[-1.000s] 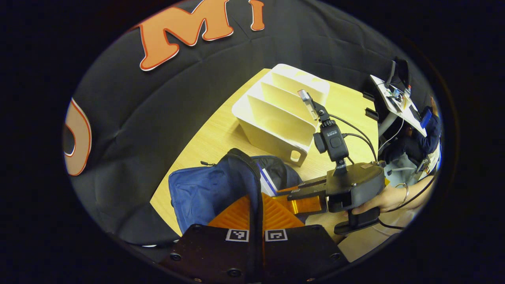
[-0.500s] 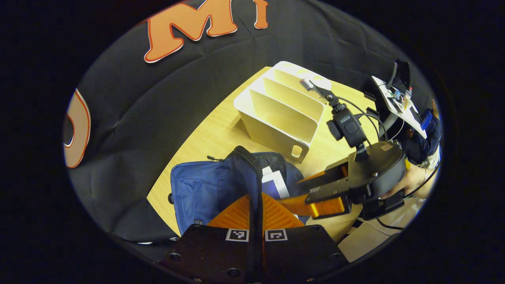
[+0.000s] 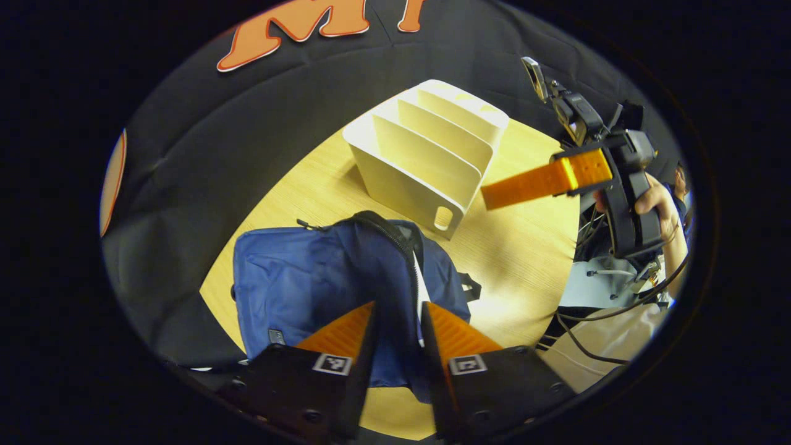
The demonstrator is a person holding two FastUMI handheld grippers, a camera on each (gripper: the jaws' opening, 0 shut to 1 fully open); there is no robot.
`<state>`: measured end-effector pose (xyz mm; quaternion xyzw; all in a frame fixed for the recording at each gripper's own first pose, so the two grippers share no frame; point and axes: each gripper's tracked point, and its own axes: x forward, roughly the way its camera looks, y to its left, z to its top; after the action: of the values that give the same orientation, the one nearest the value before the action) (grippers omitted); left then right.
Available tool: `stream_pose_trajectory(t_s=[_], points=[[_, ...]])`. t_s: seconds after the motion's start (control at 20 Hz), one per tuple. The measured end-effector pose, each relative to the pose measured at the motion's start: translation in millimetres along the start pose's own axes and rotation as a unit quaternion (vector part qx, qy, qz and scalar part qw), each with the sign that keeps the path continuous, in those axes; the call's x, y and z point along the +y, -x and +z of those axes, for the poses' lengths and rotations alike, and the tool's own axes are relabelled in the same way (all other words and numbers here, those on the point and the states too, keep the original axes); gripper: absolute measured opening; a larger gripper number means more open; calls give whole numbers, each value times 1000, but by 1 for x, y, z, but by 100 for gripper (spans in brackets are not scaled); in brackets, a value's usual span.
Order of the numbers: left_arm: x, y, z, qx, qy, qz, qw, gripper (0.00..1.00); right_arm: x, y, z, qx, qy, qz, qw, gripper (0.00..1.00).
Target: Open the schoolbag, grab two books from the bookshelf and put them into the schoolbag.
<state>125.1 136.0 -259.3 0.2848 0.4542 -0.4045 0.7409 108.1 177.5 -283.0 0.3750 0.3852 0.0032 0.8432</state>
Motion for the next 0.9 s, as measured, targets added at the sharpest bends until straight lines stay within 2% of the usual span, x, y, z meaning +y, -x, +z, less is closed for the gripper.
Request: stream_pose_trajectory(t_s=[0.15, 0.35, 0.5, 0.6, 0.75, 0.85, 0.9], points=[[-22, -9, -3, 14, 41, 6, 999, 99, -42, 18, -1, 44, 34, -31, 998, 96], [-53, -15, 5, 7, 91, 29, 995, 99, -67, 35, 9, 89, 80, -40, 992, 96], [-70, -12, 32, -32, 133, 70, 988, 99, -72, 57, 34, 84, 134, -30, 987, 96], [-72, 1, 71, -98, 162, 118, 975, 100, -65, 77, 64, 45, 185, -22, 981, 96], [-66, 19, 105, -171, 171, 173, 955, 99, -48, 106, 101, -21, 251, -18, 967, 97], [-66, 40, 127, -228, 180, 200, 936, 99, -26, 136, 126, -84, 305, -13, 949, 96], [-60, 46, 136, -260, 184, 213, 924, 99, -9, 156, 141, -128, 337, -7, 933, 96]])
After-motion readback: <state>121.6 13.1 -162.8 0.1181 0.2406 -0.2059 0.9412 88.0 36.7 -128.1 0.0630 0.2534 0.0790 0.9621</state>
